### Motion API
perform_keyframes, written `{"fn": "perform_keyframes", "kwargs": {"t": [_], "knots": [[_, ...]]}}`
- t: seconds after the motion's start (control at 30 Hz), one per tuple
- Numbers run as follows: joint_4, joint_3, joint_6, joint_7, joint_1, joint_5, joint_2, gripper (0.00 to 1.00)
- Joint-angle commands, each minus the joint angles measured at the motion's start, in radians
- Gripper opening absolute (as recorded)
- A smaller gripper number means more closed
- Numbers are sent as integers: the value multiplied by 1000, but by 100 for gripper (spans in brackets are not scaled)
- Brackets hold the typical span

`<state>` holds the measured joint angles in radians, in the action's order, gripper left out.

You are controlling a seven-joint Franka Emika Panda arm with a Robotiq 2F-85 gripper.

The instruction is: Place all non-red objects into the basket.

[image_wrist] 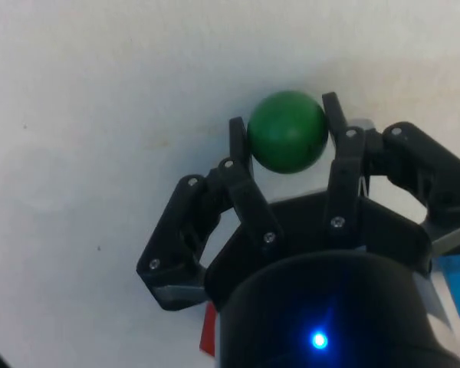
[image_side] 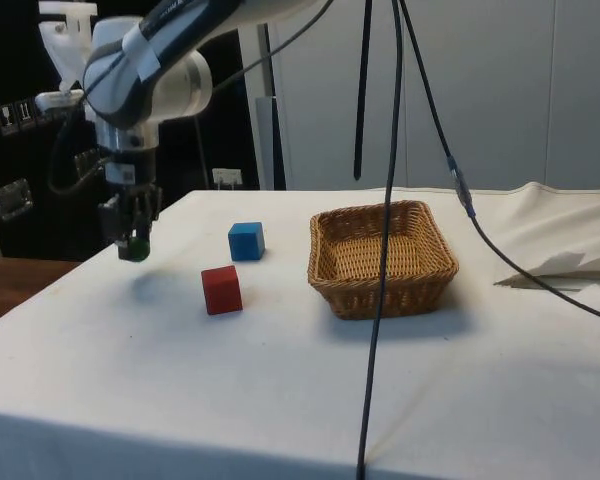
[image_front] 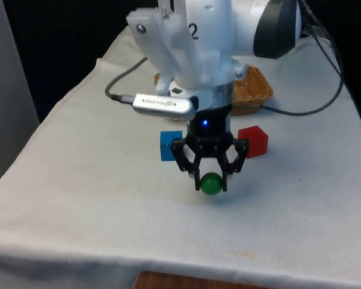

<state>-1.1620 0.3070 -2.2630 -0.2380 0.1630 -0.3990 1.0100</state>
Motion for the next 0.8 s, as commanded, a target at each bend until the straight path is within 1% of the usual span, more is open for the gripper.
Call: {"fn": "perform_keyframes", "kwargs": {"t": [0.0, 0.03, 0.07, 0.2, 0.23, 0.27, 0.43, 0.5, 0.53, 0.57, 0.6, 0.63, 0.77], "knots": [[0, 0, 0, 0, 0, 0, 0, 0], [-17, 5, 8, -4, 4, 1, -23, 0], [-26, 9, 17, -7, 5, 2, -38, 0], [-52, 15, 31, -14, 9, 3, -73, 0], [-46, 14, 36, -13, 7, 1, -67, 0], [-64, 19, 41, -17, 11, 4, -89, 0], [-97, 25, 61, -26, 16, 8, -131, 0], [-118, 28, 69, -33, 17, 9, -156, 0], [-118, 28, 69, -33, 17, 9, -156, 0], [-113, 26, 77, -35, 14, 6, -154, 0], [-132, 31, 75, -38, 19, 10, -173, 0], [-140, 32, 78, -41, 21, 10, -182, 0], [-180, 36, 85, -56, 23, 13, -223, 0]]}}
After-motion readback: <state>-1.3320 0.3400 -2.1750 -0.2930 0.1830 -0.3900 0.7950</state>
